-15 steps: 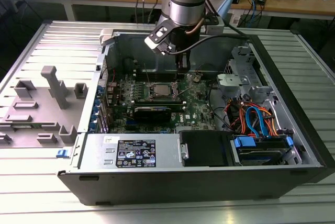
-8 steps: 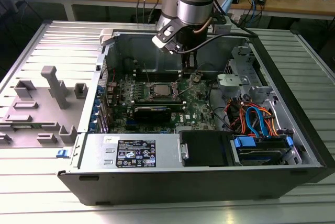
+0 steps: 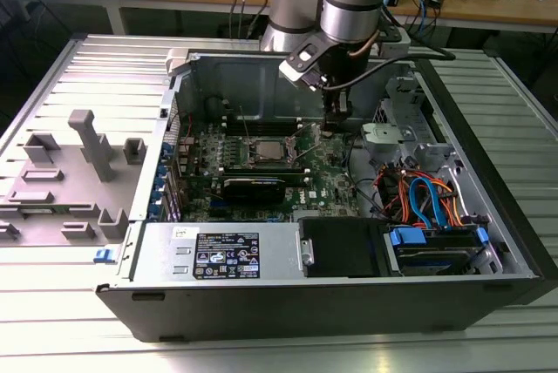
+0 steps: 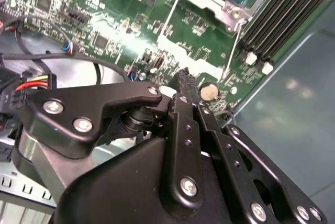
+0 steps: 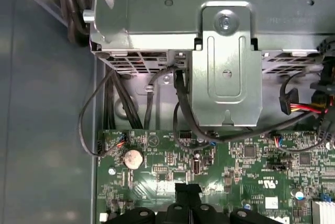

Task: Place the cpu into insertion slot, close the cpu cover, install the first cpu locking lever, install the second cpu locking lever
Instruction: 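Close the cpu cover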

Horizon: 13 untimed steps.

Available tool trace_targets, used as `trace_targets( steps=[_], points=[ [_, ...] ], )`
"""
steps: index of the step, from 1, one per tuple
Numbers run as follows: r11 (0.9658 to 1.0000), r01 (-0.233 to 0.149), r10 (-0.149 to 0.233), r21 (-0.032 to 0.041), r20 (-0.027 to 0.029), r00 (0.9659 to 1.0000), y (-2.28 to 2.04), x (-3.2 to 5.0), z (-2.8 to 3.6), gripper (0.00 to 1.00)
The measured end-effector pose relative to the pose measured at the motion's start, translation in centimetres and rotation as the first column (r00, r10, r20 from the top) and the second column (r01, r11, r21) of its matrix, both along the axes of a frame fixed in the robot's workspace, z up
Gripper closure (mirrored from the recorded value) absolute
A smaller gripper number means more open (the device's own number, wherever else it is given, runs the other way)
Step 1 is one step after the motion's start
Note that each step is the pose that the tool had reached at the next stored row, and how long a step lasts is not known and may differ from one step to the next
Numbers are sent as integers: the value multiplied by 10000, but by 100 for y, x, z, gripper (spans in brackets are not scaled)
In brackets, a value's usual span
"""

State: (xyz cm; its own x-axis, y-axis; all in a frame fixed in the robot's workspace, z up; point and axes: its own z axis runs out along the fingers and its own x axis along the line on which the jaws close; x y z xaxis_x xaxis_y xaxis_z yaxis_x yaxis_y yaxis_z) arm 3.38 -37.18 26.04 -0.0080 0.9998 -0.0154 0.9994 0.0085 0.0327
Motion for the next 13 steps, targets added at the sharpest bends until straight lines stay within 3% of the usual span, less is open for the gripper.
trace_targets(
  steps=[2,5,13],
  points=[
    [10000,-10,10,0,-7,10000,2,18,-23,89],
    [10000,-19,19,2,-28,10000,2,20,-121,89],
    [10000,-20,20,50,-73,10000,2,-86,-127,89]
  ],
)
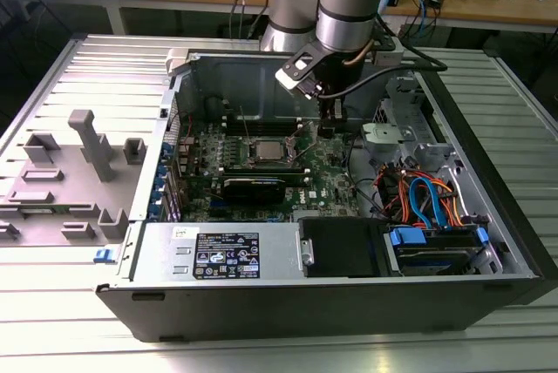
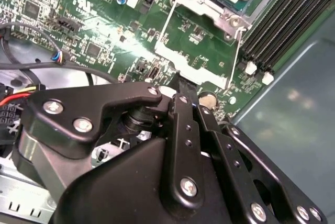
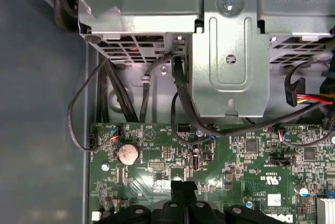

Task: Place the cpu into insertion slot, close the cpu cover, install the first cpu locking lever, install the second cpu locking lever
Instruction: 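Close the cpu cover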

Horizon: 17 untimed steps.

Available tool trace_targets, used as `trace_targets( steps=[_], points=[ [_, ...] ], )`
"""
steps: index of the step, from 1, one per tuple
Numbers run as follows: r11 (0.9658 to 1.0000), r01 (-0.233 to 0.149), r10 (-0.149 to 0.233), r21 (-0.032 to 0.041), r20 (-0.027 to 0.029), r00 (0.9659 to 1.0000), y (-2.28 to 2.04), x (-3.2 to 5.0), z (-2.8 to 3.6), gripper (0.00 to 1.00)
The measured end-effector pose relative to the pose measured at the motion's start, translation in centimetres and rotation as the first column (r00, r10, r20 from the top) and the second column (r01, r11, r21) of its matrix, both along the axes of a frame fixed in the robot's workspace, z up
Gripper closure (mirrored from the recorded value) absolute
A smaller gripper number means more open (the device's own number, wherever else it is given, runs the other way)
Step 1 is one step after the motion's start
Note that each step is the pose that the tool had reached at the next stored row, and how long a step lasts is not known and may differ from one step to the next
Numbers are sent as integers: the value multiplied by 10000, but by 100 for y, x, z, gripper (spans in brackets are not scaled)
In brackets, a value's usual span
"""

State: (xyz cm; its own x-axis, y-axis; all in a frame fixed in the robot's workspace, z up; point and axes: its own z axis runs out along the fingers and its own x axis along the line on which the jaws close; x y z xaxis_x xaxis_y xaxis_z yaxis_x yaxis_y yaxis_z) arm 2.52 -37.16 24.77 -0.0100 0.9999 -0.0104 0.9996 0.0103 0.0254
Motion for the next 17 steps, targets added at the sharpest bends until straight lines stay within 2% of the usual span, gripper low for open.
trace_targets(
  steps=[4,17],
  points=[
    [10000,0,0,7,0,10000,0,-51,0,89],
    [10000,1,-1,8,0,10000,1,-68,0,89]
  ],
)
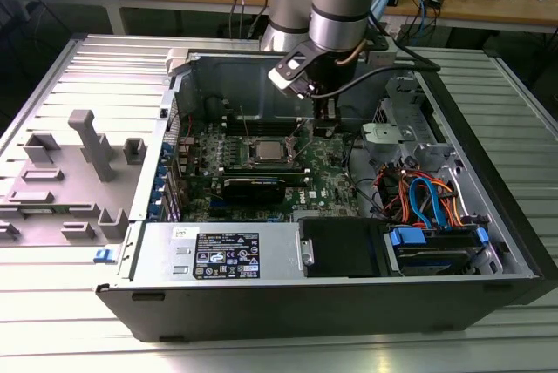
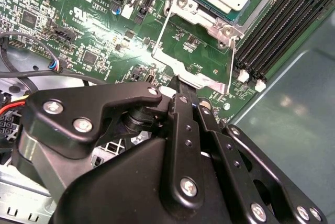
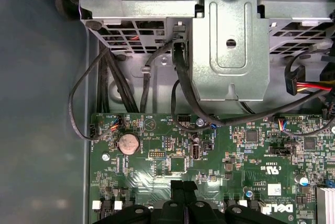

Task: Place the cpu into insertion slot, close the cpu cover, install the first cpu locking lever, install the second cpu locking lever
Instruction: 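Close the cpu cover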

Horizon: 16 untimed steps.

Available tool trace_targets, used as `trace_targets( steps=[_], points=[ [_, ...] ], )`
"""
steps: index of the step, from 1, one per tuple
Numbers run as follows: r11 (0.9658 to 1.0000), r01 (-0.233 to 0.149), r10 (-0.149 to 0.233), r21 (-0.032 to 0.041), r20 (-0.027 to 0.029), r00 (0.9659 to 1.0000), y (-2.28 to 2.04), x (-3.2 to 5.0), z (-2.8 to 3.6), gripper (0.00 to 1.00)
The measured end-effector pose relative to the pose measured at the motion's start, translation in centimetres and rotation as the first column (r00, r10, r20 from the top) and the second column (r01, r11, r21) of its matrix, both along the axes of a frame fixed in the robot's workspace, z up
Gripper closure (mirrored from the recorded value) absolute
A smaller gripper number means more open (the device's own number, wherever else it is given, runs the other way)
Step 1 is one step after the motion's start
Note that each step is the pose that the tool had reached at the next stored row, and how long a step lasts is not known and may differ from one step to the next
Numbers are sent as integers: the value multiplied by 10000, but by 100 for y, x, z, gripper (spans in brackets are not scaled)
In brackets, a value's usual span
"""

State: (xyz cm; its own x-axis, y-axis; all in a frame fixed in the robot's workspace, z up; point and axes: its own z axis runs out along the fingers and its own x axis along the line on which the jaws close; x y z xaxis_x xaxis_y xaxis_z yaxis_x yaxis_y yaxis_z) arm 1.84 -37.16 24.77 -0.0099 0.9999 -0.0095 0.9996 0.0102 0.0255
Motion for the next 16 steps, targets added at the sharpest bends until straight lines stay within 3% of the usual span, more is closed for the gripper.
trace_targets(
  steps=[16],
  points=[
    [10000,0,0,-1,0,10000,0,-133,-2,89]
  ],
)
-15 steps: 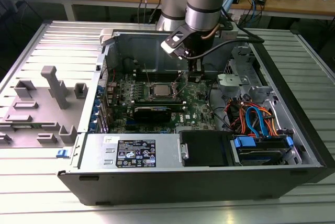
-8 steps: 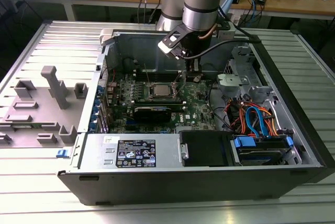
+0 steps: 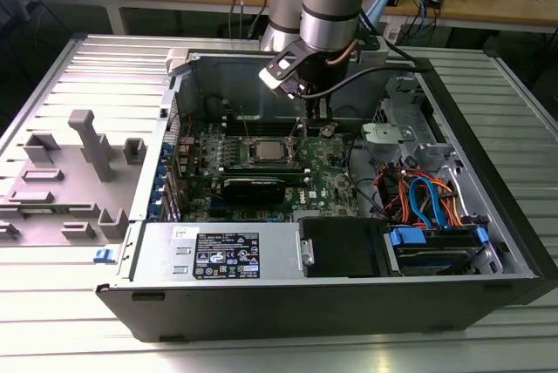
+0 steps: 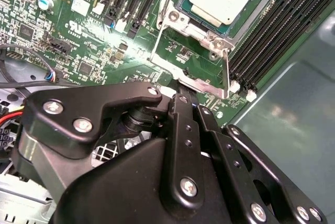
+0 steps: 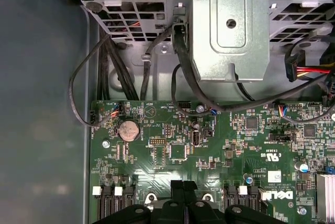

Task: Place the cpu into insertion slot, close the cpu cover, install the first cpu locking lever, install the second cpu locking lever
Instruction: 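Close the cpu cover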

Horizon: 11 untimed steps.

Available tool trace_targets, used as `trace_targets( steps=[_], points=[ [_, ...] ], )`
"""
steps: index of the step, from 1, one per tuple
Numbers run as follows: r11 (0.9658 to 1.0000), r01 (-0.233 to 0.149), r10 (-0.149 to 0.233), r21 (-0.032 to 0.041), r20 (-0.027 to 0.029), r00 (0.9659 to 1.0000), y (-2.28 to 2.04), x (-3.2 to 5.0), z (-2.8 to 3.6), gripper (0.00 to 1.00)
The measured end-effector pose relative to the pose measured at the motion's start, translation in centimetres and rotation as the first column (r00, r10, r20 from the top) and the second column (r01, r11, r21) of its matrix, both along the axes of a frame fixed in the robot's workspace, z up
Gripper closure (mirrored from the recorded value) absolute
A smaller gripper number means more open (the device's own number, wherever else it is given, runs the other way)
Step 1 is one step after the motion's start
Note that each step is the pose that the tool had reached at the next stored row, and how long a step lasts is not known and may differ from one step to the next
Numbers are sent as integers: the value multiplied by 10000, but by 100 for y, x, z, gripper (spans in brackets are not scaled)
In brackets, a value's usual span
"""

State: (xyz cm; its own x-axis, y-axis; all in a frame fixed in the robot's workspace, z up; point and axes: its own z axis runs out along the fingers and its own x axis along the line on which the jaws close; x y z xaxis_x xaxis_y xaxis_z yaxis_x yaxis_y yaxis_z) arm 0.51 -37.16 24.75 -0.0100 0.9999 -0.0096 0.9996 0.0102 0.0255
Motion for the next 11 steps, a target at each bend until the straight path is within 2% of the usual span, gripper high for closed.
trace_targets(
  steps=[11],
  points=[
    [10000,-1,1,0,-1,10000,0,-90,-5,89]
  ],
)
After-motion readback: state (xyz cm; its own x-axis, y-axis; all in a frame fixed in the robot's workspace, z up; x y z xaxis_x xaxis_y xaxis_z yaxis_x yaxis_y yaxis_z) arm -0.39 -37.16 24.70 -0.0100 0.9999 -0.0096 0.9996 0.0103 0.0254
